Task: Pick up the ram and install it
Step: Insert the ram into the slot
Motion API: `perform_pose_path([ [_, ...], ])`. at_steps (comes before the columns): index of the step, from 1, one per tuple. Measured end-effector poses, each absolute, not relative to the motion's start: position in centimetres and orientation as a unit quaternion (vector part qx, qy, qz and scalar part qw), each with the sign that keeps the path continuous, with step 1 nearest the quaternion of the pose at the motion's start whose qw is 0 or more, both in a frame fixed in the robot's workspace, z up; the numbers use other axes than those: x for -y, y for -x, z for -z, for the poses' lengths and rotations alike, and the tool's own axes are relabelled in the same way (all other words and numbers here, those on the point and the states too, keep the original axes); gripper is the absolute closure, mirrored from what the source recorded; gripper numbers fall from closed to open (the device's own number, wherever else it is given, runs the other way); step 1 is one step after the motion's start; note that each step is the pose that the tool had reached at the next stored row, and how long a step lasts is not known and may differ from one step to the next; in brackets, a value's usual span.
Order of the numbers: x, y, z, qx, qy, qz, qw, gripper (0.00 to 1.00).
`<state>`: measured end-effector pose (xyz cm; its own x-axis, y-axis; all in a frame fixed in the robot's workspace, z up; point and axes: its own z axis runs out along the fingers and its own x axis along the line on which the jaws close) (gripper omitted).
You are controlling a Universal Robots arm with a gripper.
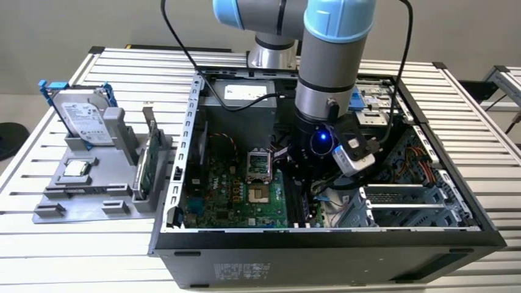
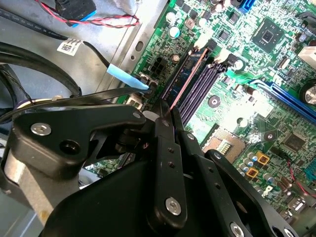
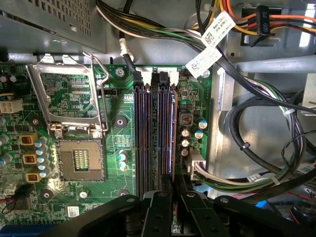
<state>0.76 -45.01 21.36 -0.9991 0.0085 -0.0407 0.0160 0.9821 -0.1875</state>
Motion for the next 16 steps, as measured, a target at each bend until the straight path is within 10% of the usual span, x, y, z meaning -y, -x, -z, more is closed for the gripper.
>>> perform_pose_path([
  [8, 45.02, -0.75, -21.31, -0.995, -0.006, 0.094, 0.02, 1.0],
  [9, 45.04, -0.75, -21.34, -0.995, -0.006, 0.095, 0.02, 0.0],
  [16, 45.02, -0.75, -21.3, -0.995, -0.006, 0.094, 0.02, 0.0],
])
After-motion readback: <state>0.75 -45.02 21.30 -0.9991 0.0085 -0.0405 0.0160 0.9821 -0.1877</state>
